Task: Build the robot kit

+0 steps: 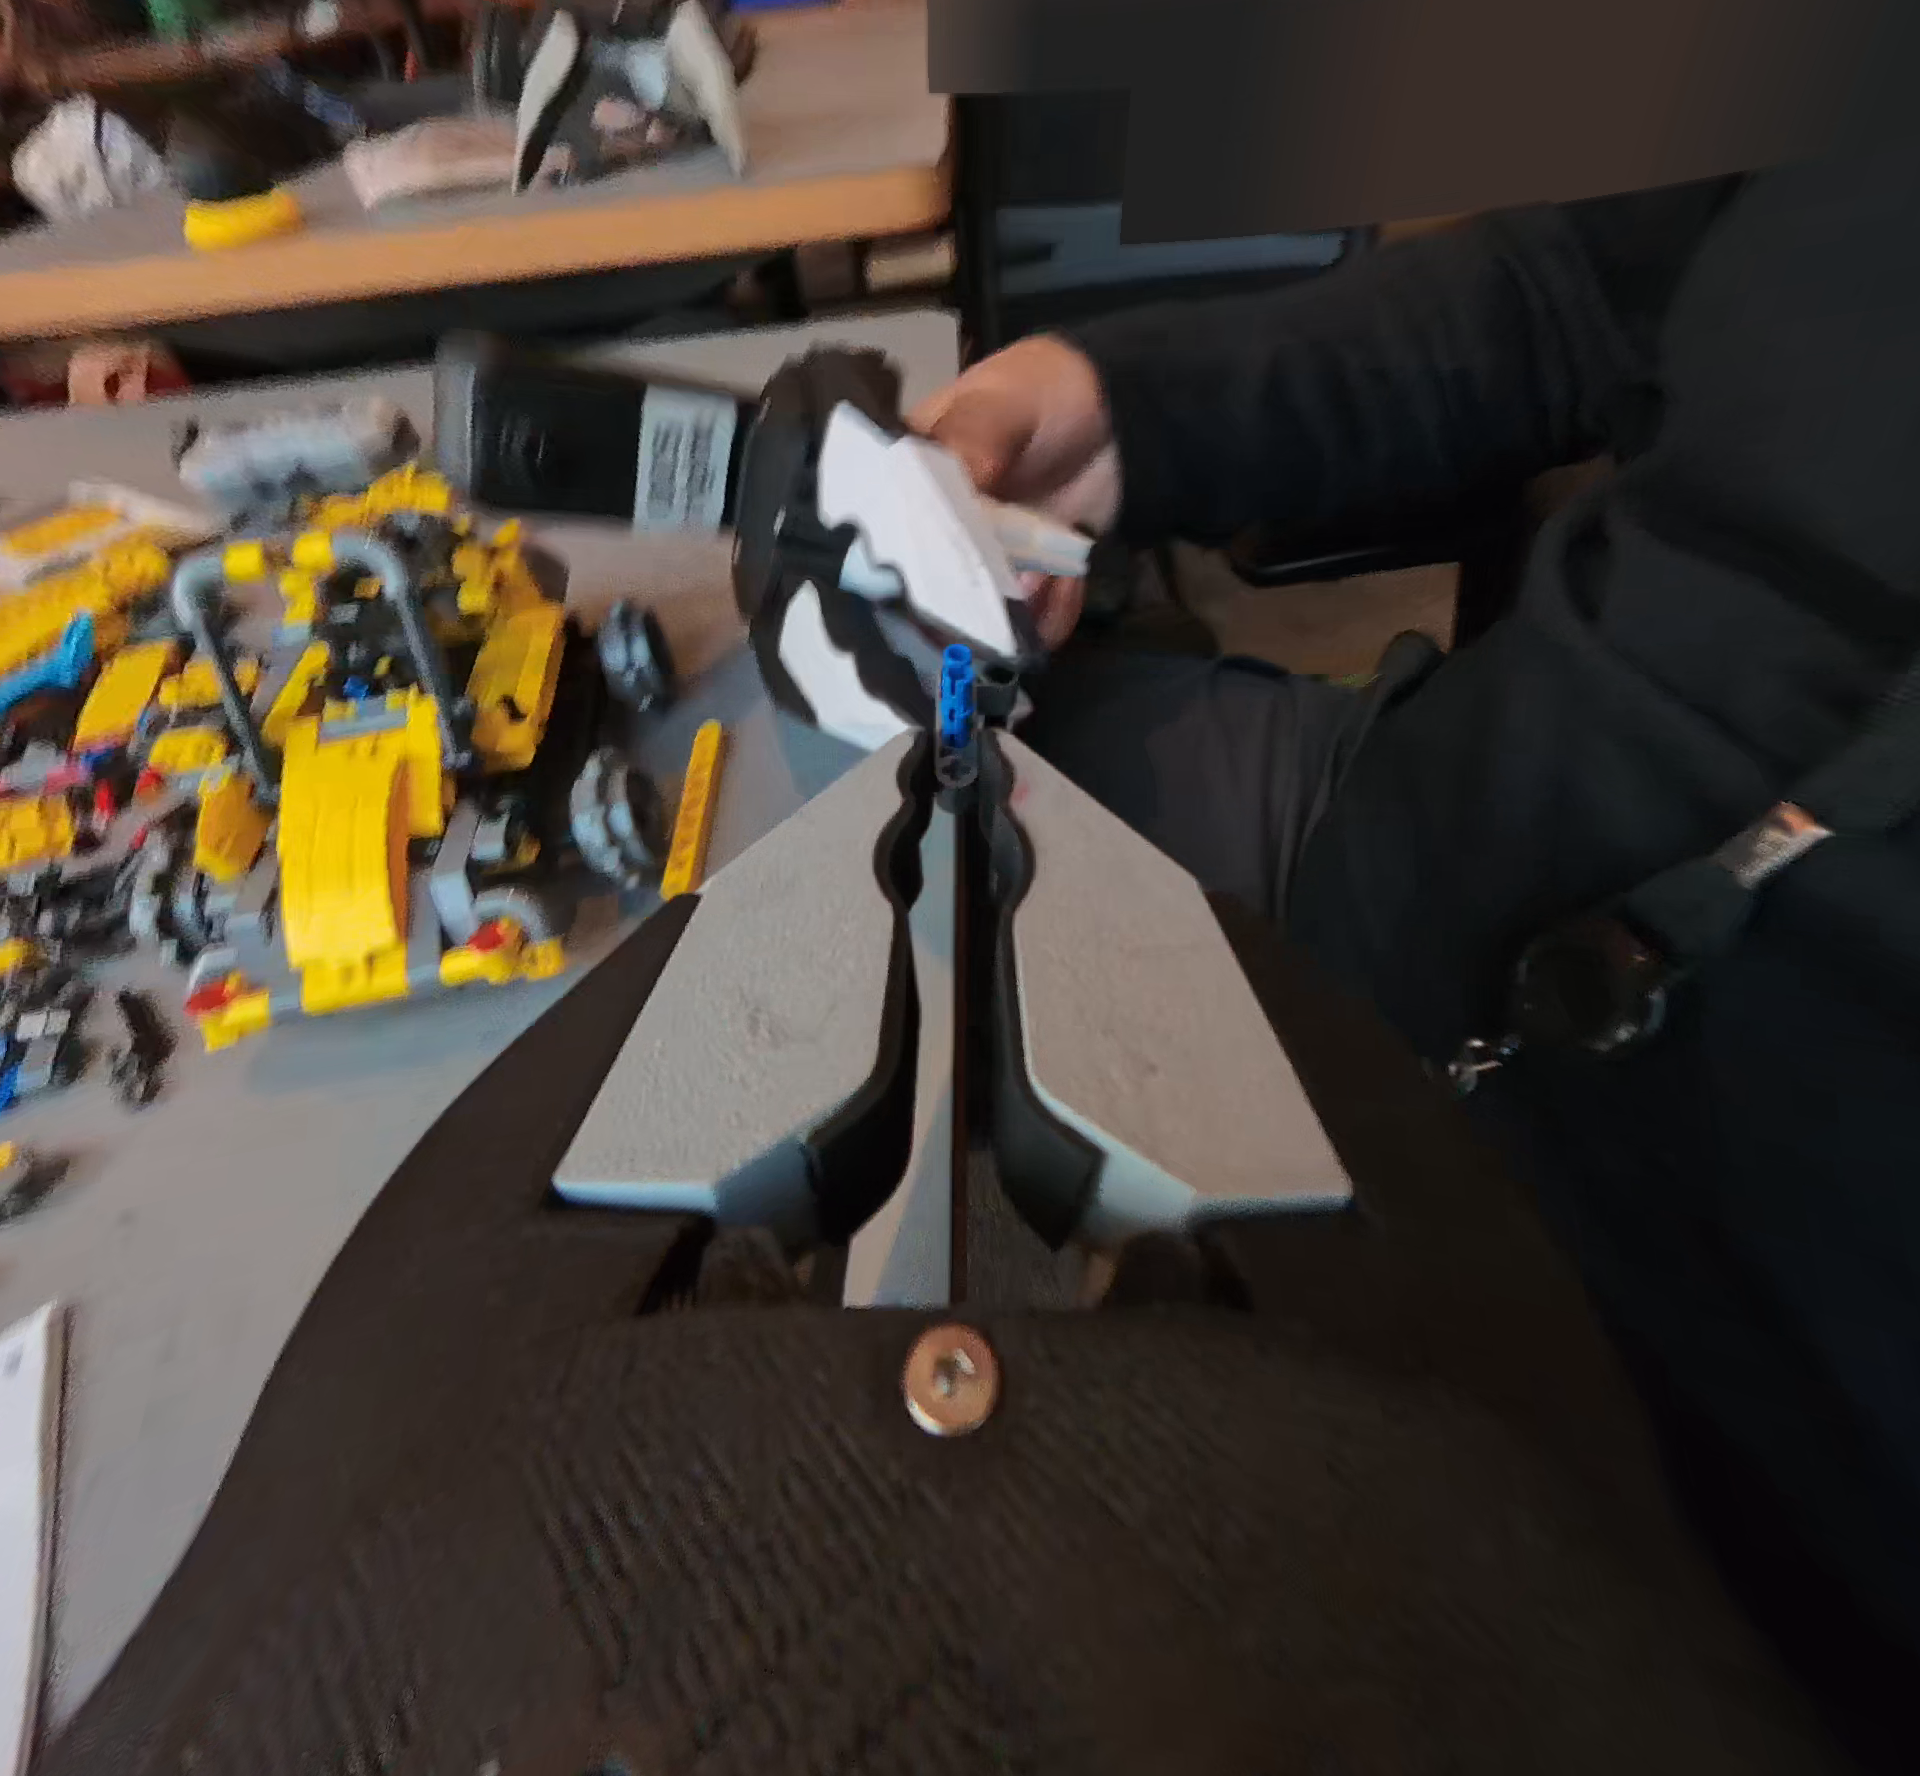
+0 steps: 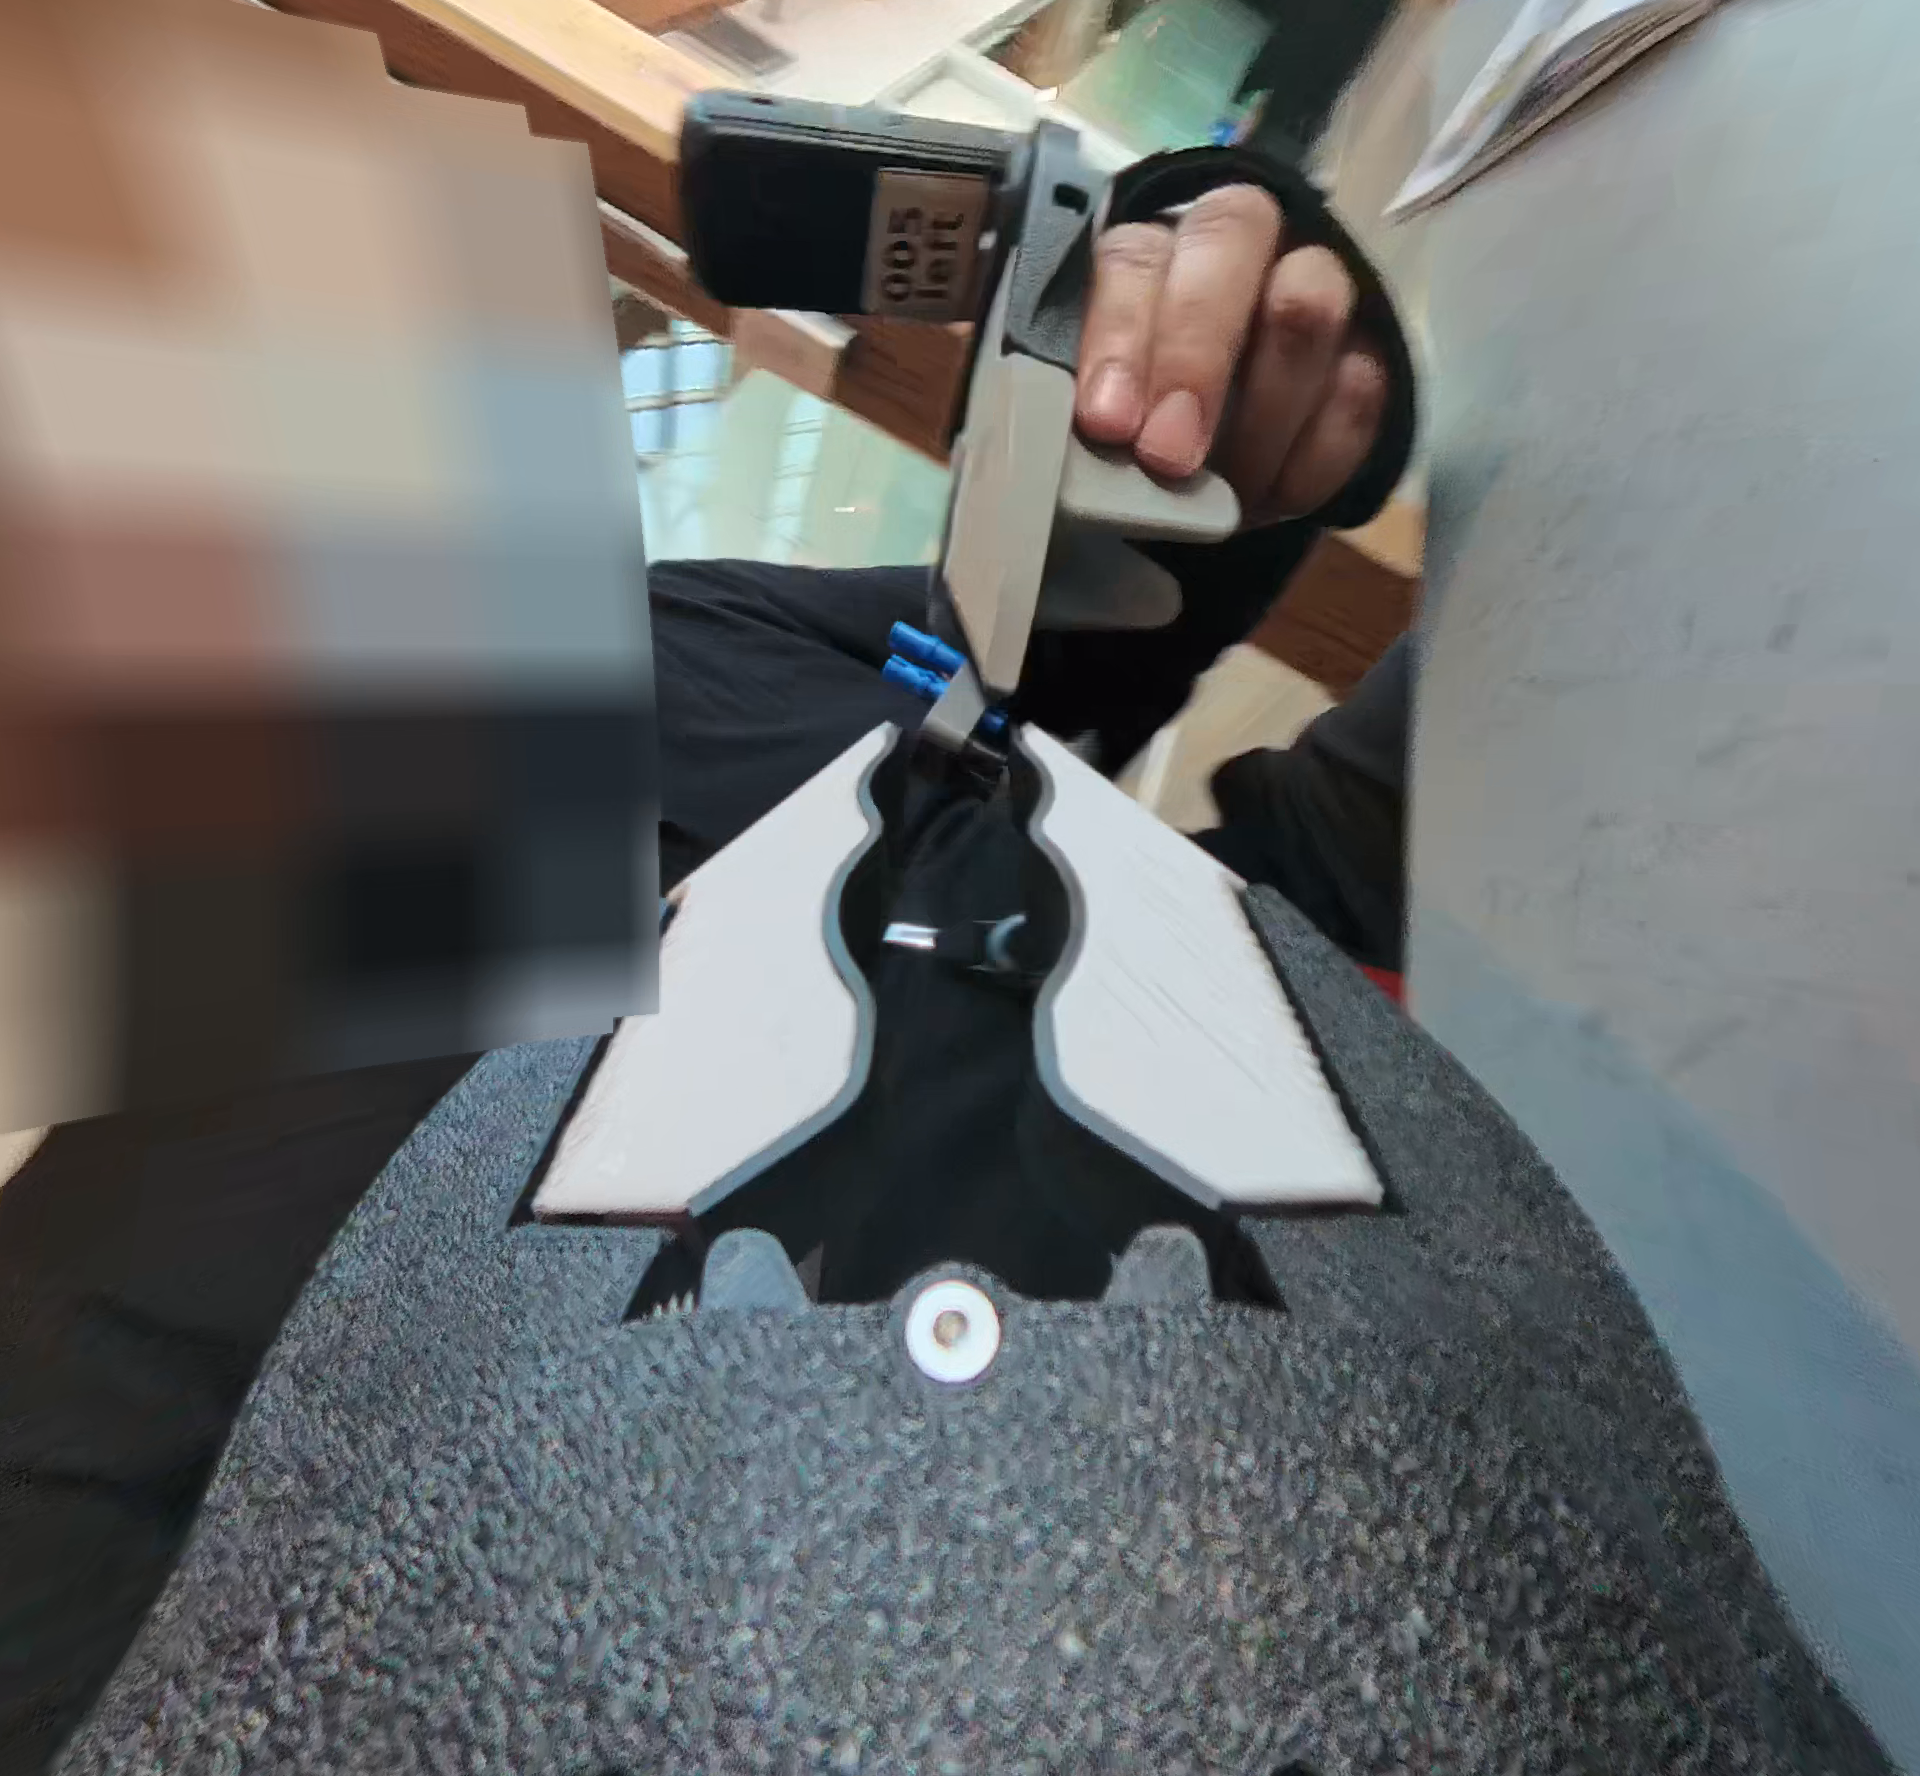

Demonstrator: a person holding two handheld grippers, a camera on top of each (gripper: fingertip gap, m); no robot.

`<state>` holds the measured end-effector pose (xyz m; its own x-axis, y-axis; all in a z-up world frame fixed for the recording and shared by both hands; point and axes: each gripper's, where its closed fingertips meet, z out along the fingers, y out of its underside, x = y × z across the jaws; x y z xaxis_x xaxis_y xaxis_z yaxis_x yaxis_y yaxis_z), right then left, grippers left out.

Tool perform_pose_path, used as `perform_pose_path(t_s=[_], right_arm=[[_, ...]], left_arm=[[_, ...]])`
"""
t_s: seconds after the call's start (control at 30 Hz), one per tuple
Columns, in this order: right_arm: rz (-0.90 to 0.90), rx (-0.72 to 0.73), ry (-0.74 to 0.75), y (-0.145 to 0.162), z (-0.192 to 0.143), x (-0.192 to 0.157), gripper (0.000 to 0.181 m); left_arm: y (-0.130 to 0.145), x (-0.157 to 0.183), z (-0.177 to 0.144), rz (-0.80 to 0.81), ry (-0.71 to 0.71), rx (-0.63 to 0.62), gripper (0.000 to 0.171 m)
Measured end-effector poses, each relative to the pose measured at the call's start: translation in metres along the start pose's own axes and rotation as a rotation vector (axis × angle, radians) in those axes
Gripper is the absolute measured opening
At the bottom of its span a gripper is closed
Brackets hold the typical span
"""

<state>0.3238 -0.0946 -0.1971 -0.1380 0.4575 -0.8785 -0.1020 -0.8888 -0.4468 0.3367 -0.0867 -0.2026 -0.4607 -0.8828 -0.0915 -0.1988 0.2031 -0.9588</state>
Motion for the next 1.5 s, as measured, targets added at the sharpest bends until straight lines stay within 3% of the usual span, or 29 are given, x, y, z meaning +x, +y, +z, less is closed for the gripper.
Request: perform_pose_path(t_s=[0.13,0.2,0.3,0.4,0.5,0.63,0.7,0.77,1.03,1.13,1.5], right_arm=[[-0.349,-0.035,0.508,-0.02,-0.037,0.027,0.023],[-0.559,-0.063,0.699,-0.031,-0.047,0.022,0.012],[-0.718,-0.196,0.813,-0.026,-0.033,0.018,0.011],[-0.781,-0.34,0.941,-0.018,-0.027,0.036,0.011],[-0.793,-0.415,0.94,-0.01,-0.023,0.044,0.0],[-0.778,-0.418,0.914,-0.008,-0.021,0.04,0.002],[-0.764,-0.416,0.918,-0.011,-0.022,0.039,0.012],[-0.787,-0.433,0.943,-0.014,-0.025,0.04,0.002],[-0.881,-0.578,1.037,-0.015,-0.024,0.053,0.0],[-0.837,-0.622,1.041,-0.009,-0.026,0.066,0.0],[-0.817,-0.562,1.007,-0.016,-0.026,0.071,0.0]], left_arm=[[0.027,-0.019,0.0,-0.111,-0.077,-0.193,0.005],[0.037,-0.019,0.001,-0.114,-0.086,-0.265,0.005],[0.044,-0.017,0.006,-0.123,-0.081,-0.328,0.005],[0.045,-0.013,0.009,-0.109,-0.068,-0.352,0.005],[0.05,-0.013,0.007,-0.062,-0.093,-0.386,0.005],[0.047,-0.012,0.008,-0.053,-0.091,-0.37,0.005],[0.05,-0.015,0.008,-0.047,-0.104,-0.386,0.005],[0.052,-0.018,0.008,-0.023,-0.117,-0.394,0.005],[0.057,-0.023,0.007,0.027,-0.142,-0.385,0.005],[0.068,-0.022,0.009,0.04,-0.116,-0.432,0.005],[0.07,-0.029,0.01,0.002,-0.113,-0.433,0.005]])
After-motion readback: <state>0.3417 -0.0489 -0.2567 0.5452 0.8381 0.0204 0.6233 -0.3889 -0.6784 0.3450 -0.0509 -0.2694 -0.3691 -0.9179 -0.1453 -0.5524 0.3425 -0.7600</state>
